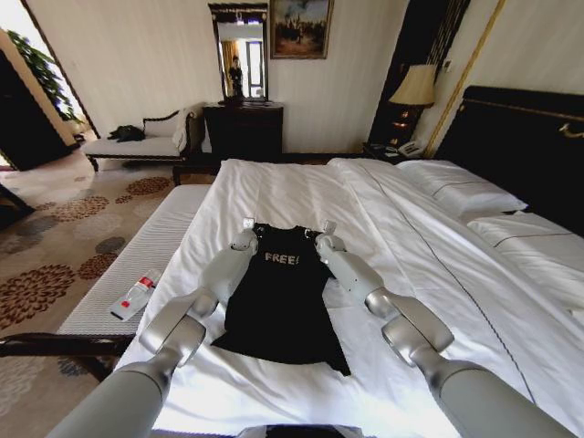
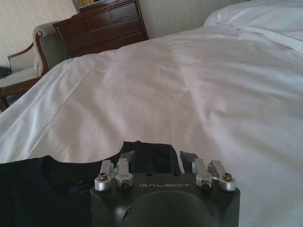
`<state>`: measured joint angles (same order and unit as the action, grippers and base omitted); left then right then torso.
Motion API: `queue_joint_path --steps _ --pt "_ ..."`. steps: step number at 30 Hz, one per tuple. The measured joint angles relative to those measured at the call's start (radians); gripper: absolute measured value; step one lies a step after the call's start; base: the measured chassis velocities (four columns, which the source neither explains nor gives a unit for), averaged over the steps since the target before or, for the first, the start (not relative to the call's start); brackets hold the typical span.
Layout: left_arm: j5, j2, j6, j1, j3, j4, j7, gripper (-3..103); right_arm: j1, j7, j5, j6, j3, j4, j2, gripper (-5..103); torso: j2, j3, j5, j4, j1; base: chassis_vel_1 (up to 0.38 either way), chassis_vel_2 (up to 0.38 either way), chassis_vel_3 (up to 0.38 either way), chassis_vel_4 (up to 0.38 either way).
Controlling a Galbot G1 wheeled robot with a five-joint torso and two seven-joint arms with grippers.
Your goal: Fold the clothes on the bed.
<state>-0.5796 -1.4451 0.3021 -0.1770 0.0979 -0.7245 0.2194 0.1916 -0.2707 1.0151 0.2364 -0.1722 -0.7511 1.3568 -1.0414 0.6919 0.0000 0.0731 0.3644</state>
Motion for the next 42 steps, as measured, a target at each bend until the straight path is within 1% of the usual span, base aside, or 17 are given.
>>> queue_joint_path --steps 2,3,4,6,7,9,11,12,15,16,20,21,23,24,28,34,42 --pt "-0.027 0.031 0.015 -0.009 0.014 -0.045 0.013 72 0.019 -0.030 0.028 0.012 -0.009 -0.070 -0.023 65 0.000 0.000 0.0000 0.0000 0.000 0.000 0.000 0.000 0.000" --pt "-0.027 0.031 0.015 -0.009 0.014 -0.045 0.013 72 0.019 -0.030 0.028 0.012 -0.009 -0.070 -0.023 65 0.000 0.000 0.0000 0.0000 0.000 0.000 0.000 0.000 0.000" --pt "-0.033 0.042 0.017 -0.011 0.019 -0.057 0.016 77 0.026 -0.039 0.038 0.014 -0.012 -0.096 -0.034 71 0.000 0.000 0.0000 -0.0001 0.000 0.000 0.000 0.000 0.000" --pt "-0.058 0.069 0.025 -0.017 0.025 -0.096 0.034 88 0.053 -0.068 0.075 0.024 -0.016 -0.184 -0.079 81 0.000 0.000 0.0000 -0.0004 0.000 0.000 0.000 0.000 0.000" --pt "-0.058 0.069 0.025 -0.017 0.025 -0.096 0.034 88 0.053 -0.068 0.075 0.024 -0.016 -0.184 -0.079 81 0.000 0.000 0.0000 -0.0004 0.000 0.000 0.000 0.000 0.000" --pt "-0.094 0.111 0.038 -0.033 0.030 -0.156 0.059 97 0.084 -0.093 0.111 0.031 -0.011 -0.259 -0.147 91 0.000 0.000 0.0000 -0.0003 0.000 0.000 0.000 0.000 0.000" --pt "-0.141 0.170 0.054 -0.062 0.040 -0.254 0.078 99 0.127 -0.112 0.134 0.042 0.004 -0.338 -0.219 96 0.000 0.000 0.0001 0.0005 0.000 0.000 0.000 0.000 0.000" --pt "-0.141 0.170 0.054 -0.062 0.040 -0.254 0.078 99 0.127 -0.112 0.134 0.042 0.004 -0.338 -0.219 96 0.000 0.000 0.0001 0.0005 0.000 0.000 0.000 0.000 0.000" --pt "-0.205 0.280 0.074 -0.134 0.050 -0.421 0.109 100 0.228 -0.139 0.157 0.059 0.051 -0.485 -0.344 100 0.000 0.000 0.0002 0.0008 0.000 0.000 0.000 0.000 0.000" --pt "-0.205 0.280 0.074 -0.134 0.050 -0.421 0.109 100 0.228 -0.139 0.157 0.059 0.051 -0.485 -0.344 100 0.000 0.000 0.0002 0.0008 0.000 0.000 0.000 0.000 0.000" --pt "-0.242 0.397 0.071 -0.263 0.033 -0.633 0.114 100 0.370 -0.149 0.181 0.071 0.154 -0.653 -0.446 100 0.000 0.000 -0.0004 -0.0001 0.000 0.000 0.000 0.000 0.000" --pt "-0.242 0.397 0.071 -0.263 0.033 -0.633 0.114 100 0.370 -0.149 0.181 0.071 0.154 -0.653 -0.446 100 0.000 0.000 -0.0004 -0.0001 0.000 0.000 0.000 0.000 0.000" --pt "-0.241 0.458 0.054 -0.361 -0.009 -0.733 0.095 100 0.465 -0.148 0.183 0.071 0.225 -0.746 -0.493 100 0.000 0.000 -0.0003 0.0001 0.000 0.000 0.000 0.000 0.000" --pt "-0.241 0.458 0.054 -0.361 -0.009 -0.733 0.095 100 0.465 -0.148 0.183 0.071 0.225 -0.746 -0.493 100 0.000 0.000 -0.0003 0.0001 0.000 0.000 0.000 0.000 0.000" --pt "-0.238 0.563 0.009 -0.582 -0.143 -0.872 0.046 100 0.658 -0.111 0.145 0.059 0.303 -0.889 -0.538 100 0.000 0.000 0.0003 -0.0003 0.000 0.000 0.000 0.000 0.000" --pt "-0.235 0.589 -0.021 -0.697 -0.195 -0.943 0.019 100 0.772 -0.085 0.092 0.041 0.375 -0.941 -0.547 100 0.000 0.000 -0.0003 -0.0003 0.000 0.000 0.000 0.000 0.000" --pt "-0.240 0.630 -0.050 -0.895 -0.299 -1.110 -0.025 100 1.058 -0.027 0.043 0.017 0.598 -1.098 -0.568 100 0.000 0.000 -0.0001 0.0004 0.000 0.000 0.000 0.000 0.000"
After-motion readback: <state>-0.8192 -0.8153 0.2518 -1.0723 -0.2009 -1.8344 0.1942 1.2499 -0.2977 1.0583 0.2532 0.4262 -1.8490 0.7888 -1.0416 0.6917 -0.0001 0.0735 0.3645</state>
